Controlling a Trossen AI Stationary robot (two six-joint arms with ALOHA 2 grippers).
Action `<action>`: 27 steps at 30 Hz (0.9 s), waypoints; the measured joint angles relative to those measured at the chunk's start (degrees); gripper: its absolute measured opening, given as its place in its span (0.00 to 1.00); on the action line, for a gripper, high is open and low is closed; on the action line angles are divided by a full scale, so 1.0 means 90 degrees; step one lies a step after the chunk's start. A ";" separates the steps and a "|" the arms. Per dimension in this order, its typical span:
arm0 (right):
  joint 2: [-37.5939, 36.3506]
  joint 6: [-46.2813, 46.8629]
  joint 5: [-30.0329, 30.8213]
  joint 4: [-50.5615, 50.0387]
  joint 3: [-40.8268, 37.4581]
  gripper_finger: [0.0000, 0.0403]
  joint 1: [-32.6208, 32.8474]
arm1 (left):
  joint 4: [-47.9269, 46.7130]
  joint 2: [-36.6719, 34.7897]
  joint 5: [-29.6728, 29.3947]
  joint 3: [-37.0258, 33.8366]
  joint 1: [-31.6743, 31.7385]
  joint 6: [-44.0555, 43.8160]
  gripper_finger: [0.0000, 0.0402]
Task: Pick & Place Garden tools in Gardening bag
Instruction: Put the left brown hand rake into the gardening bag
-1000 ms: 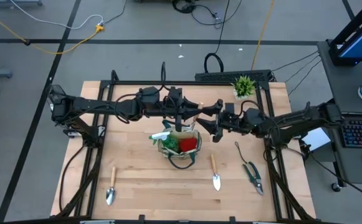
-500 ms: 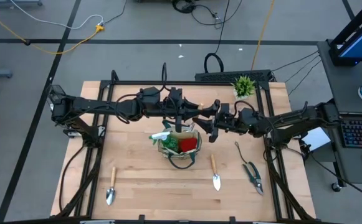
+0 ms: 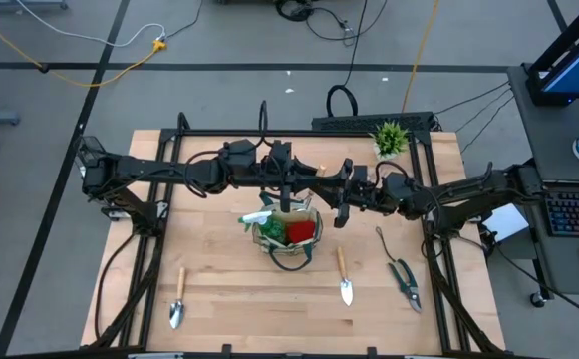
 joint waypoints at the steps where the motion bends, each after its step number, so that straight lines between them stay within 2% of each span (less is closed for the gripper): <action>1: 0.0001 -0.0013 -0.0005 -0.0015 -0.0001 0.15 -0.0008 | -0.0036 -0.0002 0.0000 0.0000 0.0000 0.0000 0.18; 8: 0.0002 -0.0041 -0.0006 -0.0077 -0.0001 0.15 -0.0016 | -0.0087 -0.0005 0.0000 0.0000 0.0000 -0.0005 0.19; 18: 0.0000 -0.0089 0.0008 -0.0310 -0.0001 0.15 -0.0016 | -0.0154 -0.0003 -0.0034 0.0000 0.0024 -0.0062 0.45; 27: 0.0000 -0.0070 0.0009 -0.0317 -0.0001 0.15 -0.0016 | -0.0336 -0.0037 -0.0030 0.0000 0.0162 -0.0041 0.64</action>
